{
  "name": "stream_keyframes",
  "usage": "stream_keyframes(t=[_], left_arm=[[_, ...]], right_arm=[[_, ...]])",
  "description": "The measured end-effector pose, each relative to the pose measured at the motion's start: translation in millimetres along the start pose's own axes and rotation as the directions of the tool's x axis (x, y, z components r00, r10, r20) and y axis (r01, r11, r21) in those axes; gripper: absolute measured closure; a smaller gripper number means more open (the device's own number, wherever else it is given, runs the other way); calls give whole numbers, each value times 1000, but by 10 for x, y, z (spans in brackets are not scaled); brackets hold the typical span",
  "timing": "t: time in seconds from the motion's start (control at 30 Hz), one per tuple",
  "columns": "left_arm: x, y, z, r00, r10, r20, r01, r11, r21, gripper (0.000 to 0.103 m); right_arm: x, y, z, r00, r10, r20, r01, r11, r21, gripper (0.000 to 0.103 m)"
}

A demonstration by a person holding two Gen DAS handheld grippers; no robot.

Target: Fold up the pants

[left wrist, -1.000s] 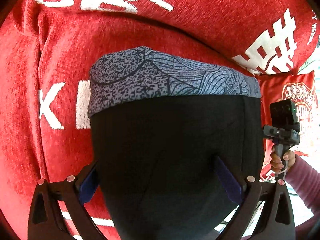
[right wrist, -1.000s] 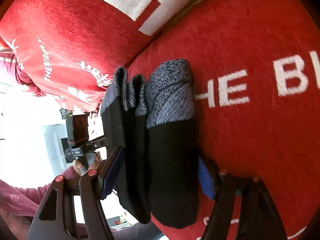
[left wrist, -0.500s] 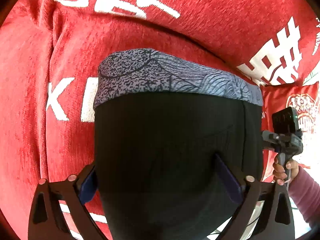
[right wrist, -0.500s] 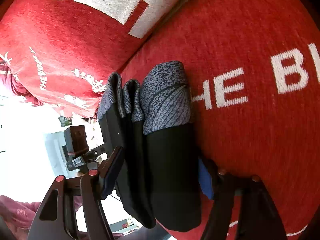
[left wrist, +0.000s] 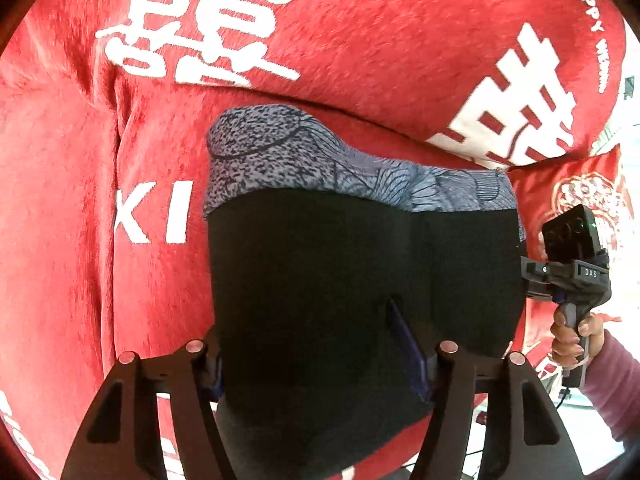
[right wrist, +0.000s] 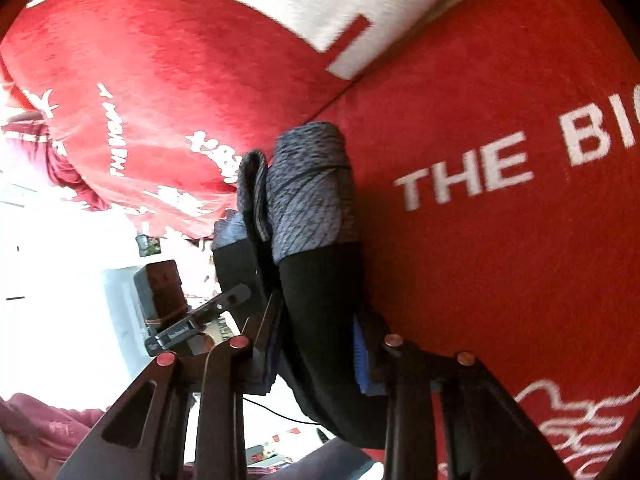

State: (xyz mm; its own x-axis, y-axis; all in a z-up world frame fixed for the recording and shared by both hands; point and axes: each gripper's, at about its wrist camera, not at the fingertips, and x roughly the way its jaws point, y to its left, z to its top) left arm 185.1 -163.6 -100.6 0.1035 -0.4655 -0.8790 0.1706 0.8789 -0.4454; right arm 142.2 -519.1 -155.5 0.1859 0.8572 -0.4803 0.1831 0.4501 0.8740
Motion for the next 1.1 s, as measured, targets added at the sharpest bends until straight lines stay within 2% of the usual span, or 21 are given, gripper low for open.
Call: stream_keyframes(t=[0.13, 0.3, 0.43, 0.53, 0.67, 0.73, 0.83, 0.87, 0.9, 0.93, 0.97, 1.03, 1.1], left_arm=[[-189, -119, -137, 1000, 6, 9, -6, 1000, 17, 36], [-439, -102, -373, 1000, -8, 8, 8, 999, -32, 36], [-651, -96, -639, 1000, 7, 4, -7, 999, -40, 36], [-673, -18, -773, 1000, 7, 0, -7, 999, -52, 36], [-503, 216, -903, 1000, 20, -8, -20, 997, -71, 36], [-372, 346, -961, 998, 65, -1, -65, 996, -55, 36], [-247, 521, -1001, 996, 87, 24, -86, 996, -35, 36], [-222, 570, -1004, 996, 87, 35, -86, 996, -34, 27], [-208, 602, -1005, 994, 99, 43, -97, 995, -31, 14], [-185, 628, -1009, 992, 115, 53, -114, 993, -24, 7], [-166, 646, -1011, 991, 117, 57, -117, 993, -18, 7], [-152, 666, -1008, 991, 122, 59, -121, 992, -21, 2], [-159, 650, -1013, 987, 149, 53, -148, 989, -25, 2]], right_arm=[[-41, 144, -125, 1000, 22, -1, -22, 1000, -11, 71], [-81, 293, -387, 999, 44, -20, -44, 999, 2, 71], [-92, 354, -655, 997, 77, -26, -76, 997, 28, 71], [-42, 332, -858, 996, 83, -28, -81, 995, 53, 71], [115, 169, -1048, 998, 52, -29, -49, 994, 96, 71], [212, 95, -1097, 999, 7, -35, -3, 996, 87, 71], [194, -75, -1068, 997, -68, 30, 66, 994, 87, 69], [193, -116, -1050, 995, -96, 40, 92, 992, 91, 69], [199, -170, -1026, 988, -147, 47, 142, 986, 88, 68], [221, -203, -1014, 982, -184, 47, 179, 981, 79, 66], [252, -211, -1005, 972, -230, 53, 227, 972, 57, 64], [278, -186, -996, 961, -268, 66, 266, 963, 35, 62], [272, -132, -1010, 945, -315, 85, 313, 949, 41, 55]])
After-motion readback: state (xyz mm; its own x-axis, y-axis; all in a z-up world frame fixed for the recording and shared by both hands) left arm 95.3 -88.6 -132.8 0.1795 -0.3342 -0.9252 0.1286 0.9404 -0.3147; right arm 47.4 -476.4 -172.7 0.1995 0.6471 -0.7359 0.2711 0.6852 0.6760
